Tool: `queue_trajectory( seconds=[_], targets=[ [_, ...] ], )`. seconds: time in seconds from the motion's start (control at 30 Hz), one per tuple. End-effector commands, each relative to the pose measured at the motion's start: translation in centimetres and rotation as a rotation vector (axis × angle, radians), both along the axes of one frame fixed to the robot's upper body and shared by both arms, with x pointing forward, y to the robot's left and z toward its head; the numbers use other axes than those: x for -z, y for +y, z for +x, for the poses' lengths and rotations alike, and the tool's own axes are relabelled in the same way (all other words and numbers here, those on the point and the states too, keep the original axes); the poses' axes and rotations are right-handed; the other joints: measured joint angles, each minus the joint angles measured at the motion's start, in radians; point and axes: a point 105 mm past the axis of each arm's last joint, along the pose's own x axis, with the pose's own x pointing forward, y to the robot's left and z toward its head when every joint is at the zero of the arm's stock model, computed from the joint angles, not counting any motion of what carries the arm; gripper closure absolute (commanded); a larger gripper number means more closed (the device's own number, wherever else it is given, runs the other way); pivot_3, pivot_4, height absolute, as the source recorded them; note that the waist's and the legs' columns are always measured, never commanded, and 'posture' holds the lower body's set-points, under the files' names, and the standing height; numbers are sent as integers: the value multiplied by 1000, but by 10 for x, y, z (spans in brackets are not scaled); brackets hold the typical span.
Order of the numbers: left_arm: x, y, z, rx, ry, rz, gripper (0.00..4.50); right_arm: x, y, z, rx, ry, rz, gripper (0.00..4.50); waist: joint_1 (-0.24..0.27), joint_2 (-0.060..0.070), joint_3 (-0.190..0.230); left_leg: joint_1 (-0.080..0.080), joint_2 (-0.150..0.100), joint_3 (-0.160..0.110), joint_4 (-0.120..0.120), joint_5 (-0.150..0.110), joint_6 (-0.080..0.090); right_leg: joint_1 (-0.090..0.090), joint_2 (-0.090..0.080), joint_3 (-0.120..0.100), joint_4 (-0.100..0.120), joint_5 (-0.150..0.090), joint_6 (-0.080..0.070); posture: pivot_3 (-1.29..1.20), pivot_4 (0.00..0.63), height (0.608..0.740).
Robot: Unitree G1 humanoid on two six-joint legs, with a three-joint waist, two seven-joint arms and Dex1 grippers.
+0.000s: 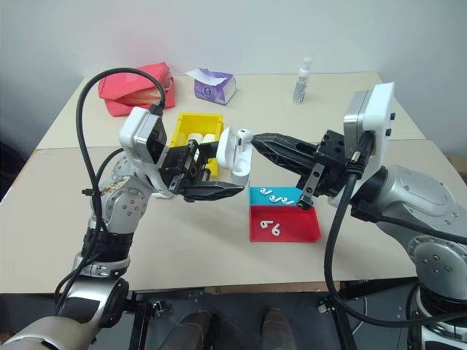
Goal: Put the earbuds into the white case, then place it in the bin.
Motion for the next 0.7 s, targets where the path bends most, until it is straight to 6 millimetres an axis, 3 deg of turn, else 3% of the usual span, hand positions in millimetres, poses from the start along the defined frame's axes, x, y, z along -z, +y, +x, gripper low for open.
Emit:
queue_trajectory(
  seconds=[0.03, 0.7],
  targets=[
    [-7, 0, -3, 5, -40, -10, 1773, -7, 1, -9, -12, -51, -8, 4454, 0, 0, 0, 0, 0, 0, 0, 0, 0, 0, 0, 0, 0, 0, 0, 0, 150, 740],
    [-6, -1, 1, -12, -31, -3, 1773, -9, -1, -13, -6, -68, -5, 4454, 0, 0, 0, 0, 0, 0, 0, 0, 0, 0, 0, 0, 0, 0, 0, 0, 150, 740]
  ],
)
